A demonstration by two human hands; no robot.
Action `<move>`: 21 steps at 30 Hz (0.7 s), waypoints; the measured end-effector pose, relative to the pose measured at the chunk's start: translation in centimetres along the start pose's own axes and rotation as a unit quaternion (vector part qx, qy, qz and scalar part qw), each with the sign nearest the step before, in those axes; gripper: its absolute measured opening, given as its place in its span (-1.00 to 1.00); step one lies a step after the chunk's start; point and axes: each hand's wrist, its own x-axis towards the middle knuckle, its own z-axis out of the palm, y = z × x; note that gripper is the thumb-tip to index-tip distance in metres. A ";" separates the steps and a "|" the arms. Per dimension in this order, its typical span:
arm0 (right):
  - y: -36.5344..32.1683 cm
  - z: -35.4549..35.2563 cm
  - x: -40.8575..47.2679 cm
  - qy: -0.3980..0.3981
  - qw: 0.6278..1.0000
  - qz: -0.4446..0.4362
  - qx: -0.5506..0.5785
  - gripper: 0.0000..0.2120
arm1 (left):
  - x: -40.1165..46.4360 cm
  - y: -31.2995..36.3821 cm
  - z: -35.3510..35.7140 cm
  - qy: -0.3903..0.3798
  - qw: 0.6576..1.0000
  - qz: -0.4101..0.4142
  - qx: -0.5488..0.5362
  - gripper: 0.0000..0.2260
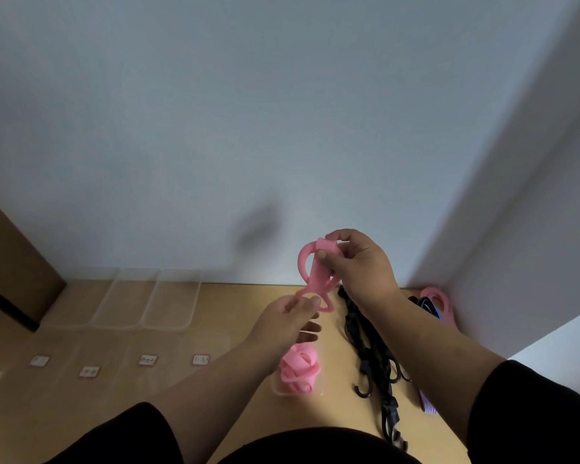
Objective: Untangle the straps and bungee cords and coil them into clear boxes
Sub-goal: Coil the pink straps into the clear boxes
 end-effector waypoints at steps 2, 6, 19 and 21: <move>0.3 0.5 -0.1 -0.012 1.000 0.002 0.003 -0.81 | 0.3 -0.1 0.7 -0.017 0.995 -0.044 -0.085 -0.67; 0.9 1.0 -0.2 -0.026 0.999 0.018 0.017 -0.82 | 1.2 0.5 0.5 -0.019 0.980 -0.062 -0.190 -0.62; 2.6 1.1 0.1 -0.061 0.993 0.098 -0.023 -0.95 | 2.9 1.5 -0.2 -0.101 0.953 0.103 -0.267 -0.60; 2.6 1.2 0.2 -0.057 0.992 0.102 -0.044 -0.94 | 3.2 1.3 -0.2 -0.104 0.955 0.107 -0.257 -0.56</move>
